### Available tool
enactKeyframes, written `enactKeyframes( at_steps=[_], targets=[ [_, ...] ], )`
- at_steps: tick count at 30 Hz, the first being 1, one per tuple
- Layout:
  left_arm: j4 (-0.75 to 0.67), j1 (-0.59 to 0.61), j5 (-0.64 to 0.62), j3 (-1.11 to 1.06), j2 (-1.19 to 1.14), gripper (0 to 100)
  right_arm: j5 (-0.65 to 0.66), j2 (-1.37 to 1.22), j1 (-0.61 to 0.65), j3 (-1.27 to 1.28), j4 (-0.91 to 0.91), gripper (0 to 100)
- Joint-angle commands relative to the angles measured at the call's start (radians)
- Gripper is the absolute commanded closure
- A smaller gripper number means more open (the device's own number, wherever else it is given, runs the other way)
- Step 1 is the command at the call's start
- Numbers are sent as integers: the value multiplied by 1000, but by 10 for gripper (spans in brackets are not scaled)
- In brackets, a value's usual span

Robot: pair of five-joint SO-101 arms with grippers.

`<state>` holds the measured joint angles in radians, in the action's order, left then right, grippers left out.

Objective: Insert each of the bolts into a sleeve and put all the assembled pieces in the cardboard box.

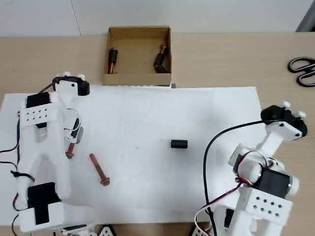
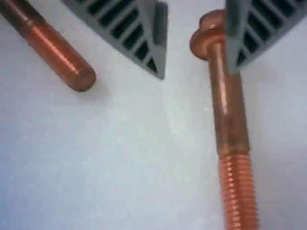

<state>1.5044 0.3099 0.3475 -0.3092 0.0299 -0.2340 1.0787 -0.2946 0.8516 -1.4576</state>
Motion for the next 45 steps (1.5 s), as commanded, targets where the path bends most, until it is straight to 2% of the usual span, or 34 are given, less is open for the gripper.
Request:
enactKeyframes(
  at_steps=[1, 7, 13, 23, 34, 45],
  targets=[
    [-9, 3, 2, 33, 3, 913, 3, 15, -8, -5, 21, 996],
    [-38, 3, 5, 33, -6, 912, 3, 15, -8, -5, 21, 996],
    [-51, 3, 2, 48, -121, 900, 3, 16, -8, -5, 21, 996],
    [-86, 11, 5, 56, -130, 900, 3, 15, -8, -5, 21, 996],
    [-110, 78, 41, 28, -135, 900, 3, 10, -4, -5, 47, 996],
    [-158, 72, 35, 27, -316, 928, 3, 10, -4, -5, 56, 996]
  ],
)
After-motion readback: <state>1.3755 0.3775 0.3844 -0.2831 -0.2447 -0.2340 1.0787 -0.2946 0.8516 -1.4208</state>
